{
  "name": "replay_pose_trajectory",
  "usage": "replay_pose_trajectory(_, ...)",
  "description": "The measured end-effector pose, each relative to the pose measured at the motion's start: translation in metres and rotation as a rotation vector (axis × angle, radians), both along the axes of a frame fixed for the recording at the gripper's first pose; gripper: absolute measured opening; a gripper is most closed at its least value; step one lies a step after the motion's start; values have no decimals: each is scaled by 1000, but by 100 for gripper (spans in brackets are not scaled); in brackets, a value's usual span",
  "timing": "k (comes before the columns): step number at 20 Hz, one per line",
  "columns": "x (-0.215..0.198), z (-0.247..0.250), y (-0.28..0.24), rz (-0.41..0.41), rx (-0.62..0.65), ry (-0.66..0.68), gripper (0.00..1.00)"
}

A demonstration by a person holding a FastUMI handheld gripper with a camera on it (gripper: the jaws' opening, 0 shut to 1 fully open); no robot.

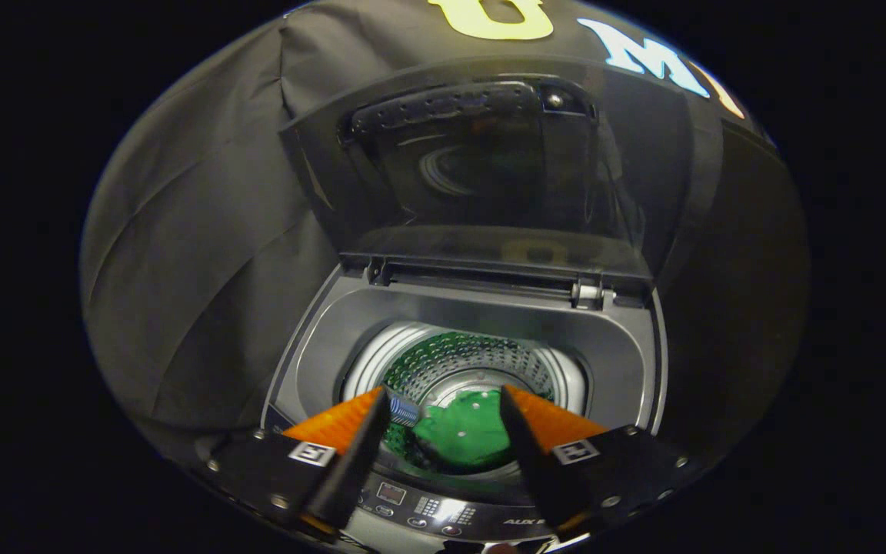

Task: Put the clothes into the washing machine and then close the washing machine lid.

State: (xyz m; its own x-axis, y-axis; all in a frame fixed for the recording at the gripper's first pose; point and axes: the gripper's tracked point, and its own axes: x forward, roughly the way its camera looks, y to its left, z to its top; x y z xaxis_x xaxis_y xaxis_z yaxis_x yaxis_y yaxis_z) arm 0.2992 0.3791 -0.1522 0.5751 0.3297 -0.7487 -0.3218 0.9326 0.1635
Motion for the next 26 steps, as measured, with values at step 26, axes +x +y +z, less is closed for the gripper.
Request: replay_pose_trajectory(26,110,240,17,-118,60,-559,96)
